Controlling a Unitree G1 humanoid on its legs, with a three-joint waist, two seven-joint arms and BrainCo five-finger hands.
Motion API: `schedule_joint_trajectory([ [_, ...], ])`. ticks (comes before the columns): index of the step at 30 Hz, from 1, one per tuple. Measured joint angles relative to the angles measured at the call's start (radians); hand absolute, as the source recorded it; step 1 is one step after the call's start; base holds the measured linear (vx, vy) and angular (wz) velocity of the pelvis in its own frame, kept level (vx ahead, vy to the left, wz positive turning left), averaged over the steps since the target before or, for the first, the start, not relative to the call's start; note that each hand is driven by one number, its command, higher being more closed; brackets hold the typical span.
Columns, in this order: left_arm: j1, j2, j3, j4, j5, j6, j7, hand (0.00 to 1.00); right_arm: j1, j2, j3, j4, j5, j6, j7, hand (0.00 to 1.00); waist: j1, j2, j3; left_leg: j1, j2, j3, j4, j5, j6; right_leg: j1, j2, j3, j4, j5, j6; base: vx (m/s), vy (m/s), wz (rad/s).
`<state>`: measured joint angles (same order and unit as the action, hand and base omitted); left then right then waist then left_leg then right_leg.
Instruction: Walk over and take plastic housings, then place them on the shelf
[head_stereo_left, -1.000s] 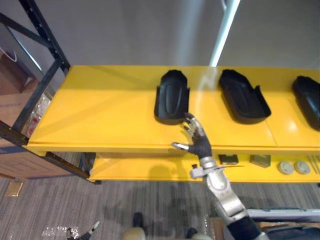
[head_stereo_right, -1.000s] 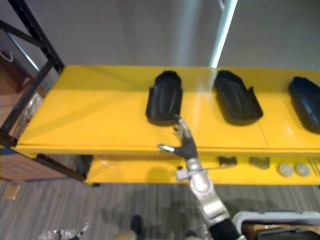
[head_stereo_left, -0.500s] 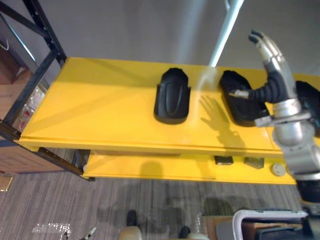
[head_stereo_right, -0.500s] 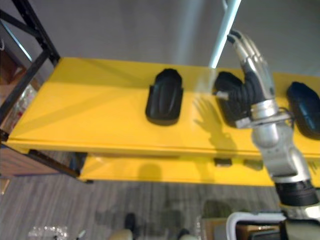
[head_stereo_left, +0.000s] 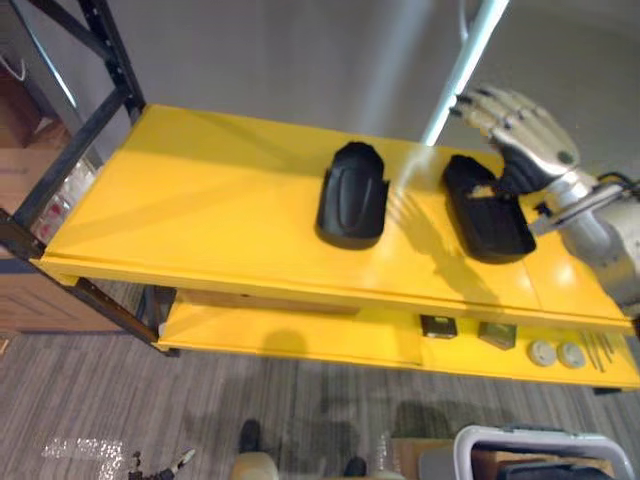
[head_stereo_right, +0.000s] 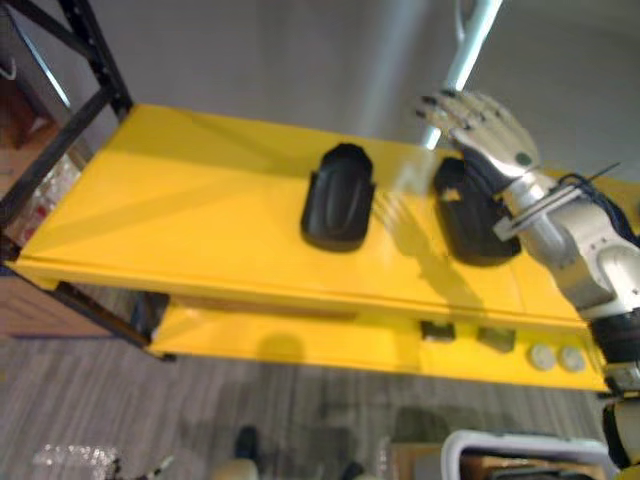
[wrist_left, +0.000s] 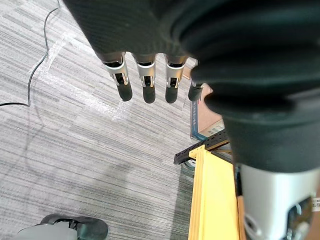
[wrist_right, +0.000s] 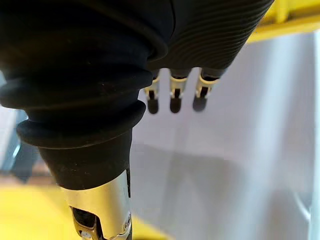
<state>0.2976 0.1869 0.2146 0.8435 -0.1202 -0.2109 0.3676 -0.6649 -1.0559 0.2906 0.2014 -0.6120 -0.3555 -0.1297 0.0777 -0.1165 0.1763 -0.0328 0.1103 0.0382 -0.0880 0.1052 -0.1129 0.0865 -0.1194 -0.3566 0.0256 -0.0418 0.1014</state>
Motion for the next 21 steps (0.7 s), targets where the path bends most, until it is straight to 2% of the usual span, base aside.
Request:
schedule_joint_trajectory([
  [6,-0.005,0.001,0.0,0.0,0.0,0.019,-0.023,0.0,-0.05,0.0,0.065,0.067,-0.014,-0.061,0.047,0.0,0.022,0.0,0.0,-0.004,0.0,-0.002,0.0,0.004,0.001,0.0,0.0,-0.003,-0.006,0.006,0.0,0.0,-0.002,0.01],
  [15,-0.013,0.002,-0.001,0.001,0.0,0.039,-0.037,0.0,-0.057,0.0,0.117,0.126,-0.071,-0.13,0.133,0.0,0.032,-0.003,-0.002,-0.004,0.001,-0.004,0.0,0.006,0.001,0.001,0.001,-0.004,-0.007,0.007,0.0,0.0,0.0,0.0],
  [21,-0.026,0.002,-0.002,0.0,0.0,0.039,-0.044,0.0,-0.057,0.002,0.175,0.201,-0.11,-0.183,0.136,0.0,0.051,-0.004,-0.002,-0.007,0.0,-0.008,0.0,0.008,0.002,0.001,0.001,-0.009,-0.007,0.007,0.0,0.0,-0.004,0.02],
])
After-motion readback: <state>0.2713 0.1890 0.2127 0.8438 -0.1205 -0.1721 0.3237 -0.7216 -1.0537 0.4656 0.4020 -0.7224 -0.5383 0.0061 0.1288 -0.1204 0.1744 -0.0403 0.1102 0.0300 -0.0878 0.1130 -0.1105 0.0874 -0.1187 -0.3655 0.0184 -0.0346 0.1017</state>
